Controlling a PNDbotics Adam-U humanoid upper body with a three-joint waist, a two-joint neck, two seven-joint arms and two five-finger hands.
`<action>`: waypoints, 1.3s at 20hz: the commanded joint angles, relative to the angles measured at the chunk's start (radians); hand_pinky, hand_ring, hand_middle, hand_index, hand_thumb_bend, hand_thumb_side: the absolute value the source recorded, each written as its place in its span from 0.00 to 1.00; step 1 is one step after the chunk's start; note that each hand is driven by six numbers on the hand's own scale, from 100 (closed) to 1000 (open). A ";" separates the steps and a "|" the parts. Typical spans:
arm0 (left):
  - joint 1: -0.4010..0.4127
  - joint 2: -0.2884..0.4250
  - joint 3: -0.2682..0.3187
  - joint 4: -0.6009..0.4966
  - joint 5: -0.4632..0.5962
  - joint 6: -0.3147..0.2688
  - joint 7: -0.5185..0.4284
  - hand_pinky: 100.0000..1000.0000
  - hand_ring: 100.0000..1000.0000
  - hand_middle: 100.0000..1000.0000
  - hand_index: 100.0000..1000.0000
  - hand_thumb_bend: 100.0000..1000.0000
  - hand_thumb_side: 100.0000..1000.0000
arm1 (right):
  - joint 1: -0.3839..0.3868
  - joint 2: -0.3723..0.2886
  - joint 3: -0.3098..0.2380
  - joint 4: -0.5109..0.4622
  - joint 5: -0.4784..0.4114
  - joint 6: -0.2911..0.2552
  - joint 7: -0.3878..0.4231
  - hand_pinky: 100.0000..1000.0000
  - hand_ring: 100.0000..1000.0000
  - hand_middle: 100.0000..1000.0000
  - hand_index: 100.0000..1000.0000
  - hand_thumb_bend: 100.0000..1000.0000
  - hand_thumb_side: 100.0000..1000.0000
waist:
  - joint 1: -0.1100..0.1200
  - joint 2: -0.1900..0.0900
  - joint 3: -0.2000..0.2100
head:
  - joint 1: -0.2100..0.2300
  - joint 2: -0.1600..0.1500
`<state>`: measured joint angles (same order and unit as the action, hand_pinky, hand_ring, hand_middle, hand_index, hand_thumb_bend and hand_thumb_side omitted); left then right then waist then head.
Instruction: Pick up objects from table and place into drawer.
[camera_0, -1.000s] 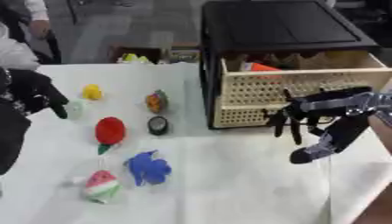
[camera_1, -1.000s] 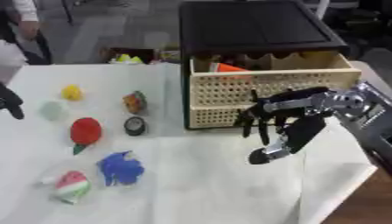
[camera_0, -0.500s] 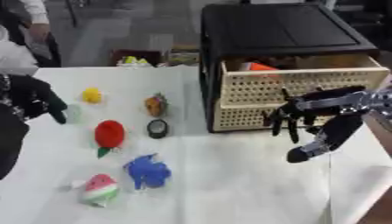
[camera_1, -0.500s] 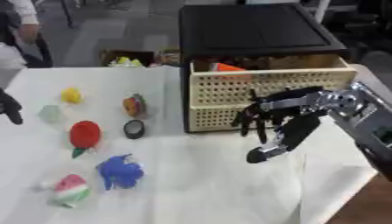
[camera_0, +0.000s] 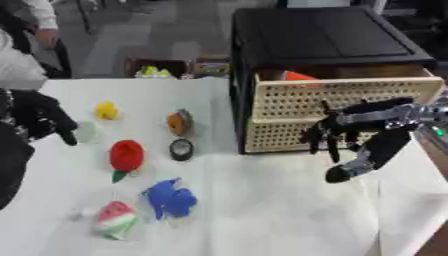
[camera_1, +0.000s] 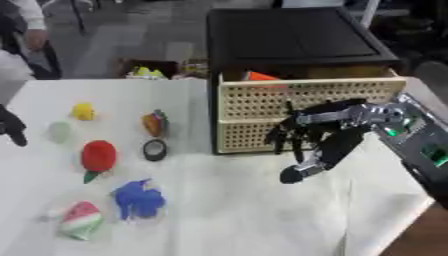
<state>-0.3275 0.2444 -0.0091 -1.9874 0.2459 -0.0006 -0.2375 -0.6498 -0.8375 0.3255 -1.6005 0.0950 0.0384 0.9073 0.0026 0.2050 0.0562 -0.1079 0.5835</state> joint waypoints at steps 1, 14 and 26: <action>-0.010 0.008 0.007 -0.013 -0.003 -0.002 -0.005 0.37 0.48 0.44 0.59 0.00 0.85 | -0.016 -0.024 -0.021 -0.001 0.001 -0.001 0.000 0.07 0.52 0.70 0.91 0.52 0.53 | 0.000 -0.012 0.004 | -0.001 -0.016; -0.006 0.004 0.008 -0.013 -0.006 -0.002 -0.014 0.37 0.48 0.44 0.59 0.00 0.86 | -0.050 -0.002 -0.026 0.038 0.013 -0.007 0.000 0.06 0.52 0.69 0.90 0.57 0.50 | 0.004 -0.008 0.010 | 0.000 -0.035; -0.006 0.002 0.008 -0.013 -0.003 -0.002 -0.020 0.37 0.48 0.44 0.59 0.00 0.86 | -0.087 0.020 -0.016 0.100 0.026 -0.011 0.000 0.06 0.51 0.68 0.90 0.57 0.47 | 0.004 -0.008 0.018 | -0.002 -0.040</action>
<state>-0.3258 0.2434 -0.0090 -1.9874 0.2451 -0.0008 -0.2544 -0.7165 -0.8023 0.3183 -1.5027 0.1135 0.0307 0.9075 0.0070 0.2103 0.0736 -0.1079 0.5553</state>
